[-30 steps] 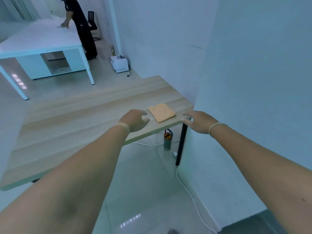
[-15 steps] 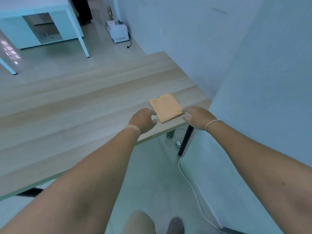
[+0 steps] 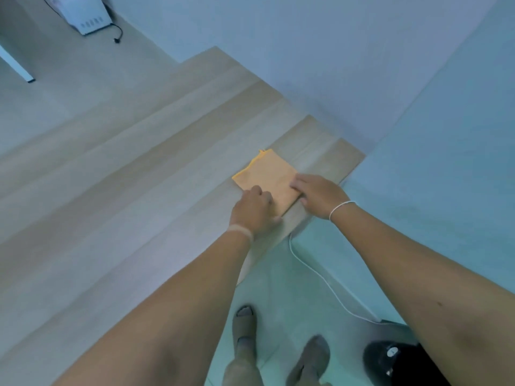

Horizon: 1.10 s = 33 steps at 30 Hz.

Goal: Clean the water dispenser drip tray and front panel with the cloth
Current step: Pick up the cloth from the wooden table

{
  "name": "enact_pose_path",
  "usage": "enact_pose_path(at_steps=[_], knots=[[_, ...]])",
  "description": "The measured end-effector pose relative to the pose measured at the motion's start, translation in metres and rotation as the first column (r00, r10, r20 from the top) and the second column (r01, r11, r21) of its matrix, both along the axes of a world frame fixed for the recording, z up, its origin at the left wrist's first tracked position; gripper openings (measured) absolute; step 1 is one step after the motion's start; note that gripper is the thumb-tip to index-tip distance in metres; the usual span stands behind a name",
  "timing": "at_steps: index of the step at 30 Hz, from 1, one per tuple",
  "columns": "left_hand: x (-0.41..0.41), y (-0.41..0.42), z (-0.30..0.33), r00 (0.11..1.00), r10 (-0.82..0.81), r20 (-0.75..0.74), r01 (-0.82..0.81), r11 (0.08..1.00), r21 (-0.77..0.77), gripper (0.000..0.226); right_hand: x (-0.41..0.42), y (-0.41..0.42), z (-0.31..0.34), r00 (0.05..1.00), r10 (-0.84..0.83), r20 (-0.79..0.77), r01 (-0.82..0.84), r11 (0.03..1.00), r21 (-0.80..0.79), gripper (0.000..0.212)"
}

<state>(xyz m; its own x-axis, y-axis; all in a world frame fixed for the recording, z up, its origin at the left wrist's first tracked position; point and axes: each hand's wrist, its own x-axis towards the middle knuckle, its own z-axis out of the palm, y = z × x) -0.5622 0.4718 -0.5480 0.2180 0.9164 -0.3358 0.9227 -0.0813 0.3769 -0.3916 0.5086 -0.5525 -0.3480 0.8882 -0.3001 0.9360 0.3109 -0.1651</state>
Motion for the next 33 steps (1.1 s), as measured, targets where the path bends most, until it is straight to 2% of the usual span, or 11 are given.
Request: enact_pose_path(at_steps=[6,9,11,13,15,19,21,23,25,29,33], knots=[[0.005,0.001,-0.011,0.937,-0.203,-0.285,0.257,0.951,0.171,0.033,-0.012,-0.006,-0.016,0.997,-0.072,-0.016,0.074,0.969,0.234,0.016],[0.006,0.003,-0.011,0.921,-0.215,-0.324,0.286,0.939,0.191,0.029,-0.010,-0.011,-0.020,0.995,-0.098,0.030,0.087,0.963,0.254,0.027],[0.004,0.005,-0.009,0.955,-0.163,-0.246,0.209,0.962,0.176,0.028,-0.009,-0.020,-0.013,0.994,-0.104,0.037,0.089,0.954,0.287,0.027],[0.004,0.003,-0.002,0.994,-0.086,-0.071,0.097,0.982,0.161,0.024,-0.005,-0.036,-0.001,0.987,-0.159,0.018,0.149,0.954,0.258,0.013],[0.009,0.000,0.008,0.995,-0.058,0.076,0.046,0.987,0.155,0.020,0.006,-0.050,0.000,0.974,-0.228,0.006,0.218,0.939,0.266,0.022],[0.033,-0.033,0.041,0.960,-0.129,0.247,0.094,0.984,0.151,0.007,0.034,-0.106,0.024,0.939,-0.334,-0.077,0.342,0.901,0.265,0.022],[0.048,-0.051,0.051,0.930,-0.112,0.349,0.081,0.991,0.103,0.011,0.052,-0.132,0.037,0.906,-0.392,-0.160,0.421,0.874,0.242,0.019],[0.074,-0.086,0.062,0.887,-0.113,0.448,0.081,0.993,0.089,0.020,0.076,-0.177,0.054,0.834,-0.471,-0.289,0.534,0.820,0.207,0.017],[0.101,-0.120,0.071,0.842,-0.087,0.533,0.082,0.996,0.032,0.019,0.100,-0.221,0.069,0.711,-0.557,-0.429,0.653,0.750,0.107,0.014],[0.166,-0.195,0.071,0.762,-0.043,0.646,0.143,0.984,-0.103,0.018,0.152,-0.321,0.087,0.340,-0.696,-0.633,0.836,0.531,-0.135,0.009],[0.228,-0.257,0.068,0.704,-0.009,0.711,0.195,0.964,-0.181,0.017,0.198,-0.396,0.095,0.034,-0.708,-0.706,0.900,0.329,-0.286,0.015]])
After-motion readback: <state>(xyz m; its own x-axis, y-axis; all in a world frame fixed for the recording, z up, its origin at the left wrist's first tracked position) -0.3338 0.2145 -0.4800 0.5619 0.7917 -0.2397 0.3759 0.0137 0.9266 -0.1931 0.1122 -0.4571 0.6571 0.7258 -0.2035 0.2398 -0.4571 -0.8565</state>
